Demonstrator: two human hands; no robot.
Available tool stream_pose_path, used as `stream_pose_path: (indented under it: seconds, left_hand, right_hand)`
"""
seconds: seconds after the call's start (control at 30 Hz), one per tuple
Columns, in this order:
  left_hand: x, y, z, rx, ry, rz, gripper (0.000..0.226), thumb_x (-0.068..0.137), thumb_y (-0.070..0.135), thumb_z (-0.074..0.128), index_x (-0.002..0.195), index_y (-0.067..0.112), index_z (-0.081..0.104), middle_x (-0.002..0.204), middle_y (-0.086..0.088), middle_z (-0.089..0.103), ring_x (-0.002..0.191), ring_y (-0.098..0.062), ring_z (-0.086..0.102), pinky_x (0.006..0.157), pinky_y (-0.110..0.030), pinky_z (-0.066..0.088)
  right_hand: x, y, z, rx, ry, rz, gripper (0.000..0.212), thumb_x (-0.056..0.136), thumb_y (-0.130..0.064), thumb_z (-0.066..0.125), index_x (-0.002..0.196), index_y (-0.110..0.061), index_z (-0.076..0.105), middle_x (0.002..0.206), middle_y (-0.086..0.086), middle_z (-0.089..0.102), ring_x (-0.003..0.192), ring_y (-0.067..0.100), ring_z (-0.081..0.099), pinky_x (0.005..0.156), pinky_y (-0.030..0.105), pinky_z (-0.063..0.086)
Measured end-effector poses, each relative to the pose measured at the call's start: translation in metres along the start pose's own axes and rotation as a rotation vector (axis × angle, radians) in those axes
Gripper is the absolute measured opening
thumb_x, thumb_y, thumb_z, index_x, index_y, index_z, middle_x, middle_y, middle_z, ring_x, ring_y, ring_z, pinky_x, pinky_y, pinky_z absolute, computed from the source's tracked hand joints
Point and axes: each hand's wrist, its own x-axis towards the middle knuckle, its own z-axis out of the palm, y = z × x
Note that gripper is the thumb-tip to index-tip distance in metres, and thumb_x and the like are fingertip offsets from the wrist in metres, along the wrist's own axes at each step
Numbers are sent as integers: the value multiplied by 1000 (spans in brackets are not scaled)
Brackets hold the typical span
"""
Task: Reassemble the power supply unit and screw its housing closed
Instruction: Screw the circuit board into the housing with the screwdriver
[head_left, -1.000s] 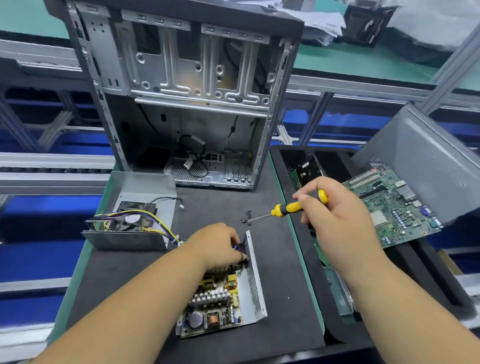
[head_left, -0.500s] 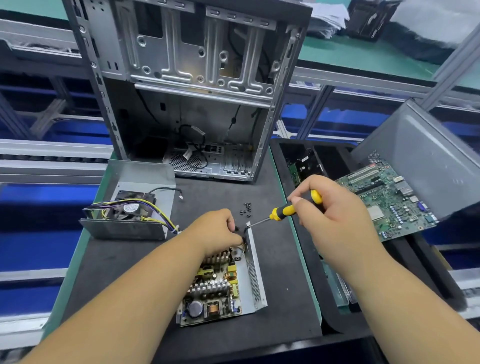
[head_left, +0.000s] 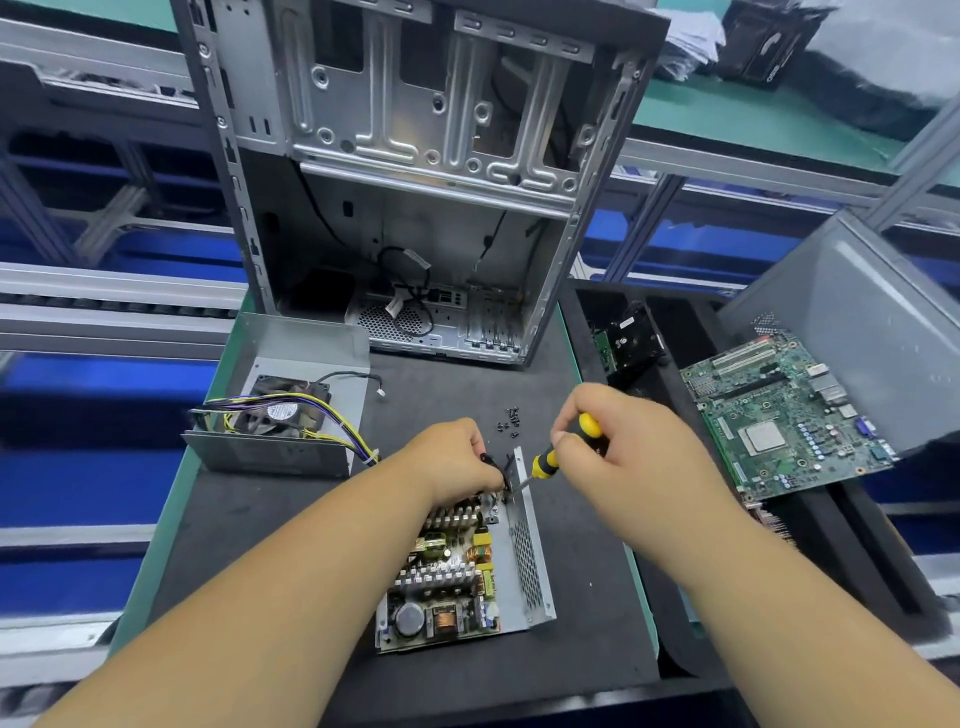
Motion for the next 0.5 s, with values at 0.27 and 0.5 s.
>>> stream_pose_path:
  seconds: [0.27, 0.5]
  left_hand:
    - [-1, 0, -1, -56, 16, 44, 37, 58, 34, 70, 90, 21, 55, 88, -5, 69, 72, -20, 57, 76, -42, 55]
    - [0, 0, 1, 10, 9, 58, 34, 66, 34, 74, 90, 21, 55, 90, -3, 67, 89, -25, 64, 76, -39, 53]
  right_hand:
    - [12, -2, 19, -132, -65, -10, 9, 87, -33, 54, 81, -26, 54, 64, -2, 53, 61, 11, 49, 51, 31, 35]
    - [16, -2, 23, -179, -88, -19, 7, 87, -33, 53, 83, -27, 54, 69, -3, 56, 67, 14, 53, 58, 33, 44]
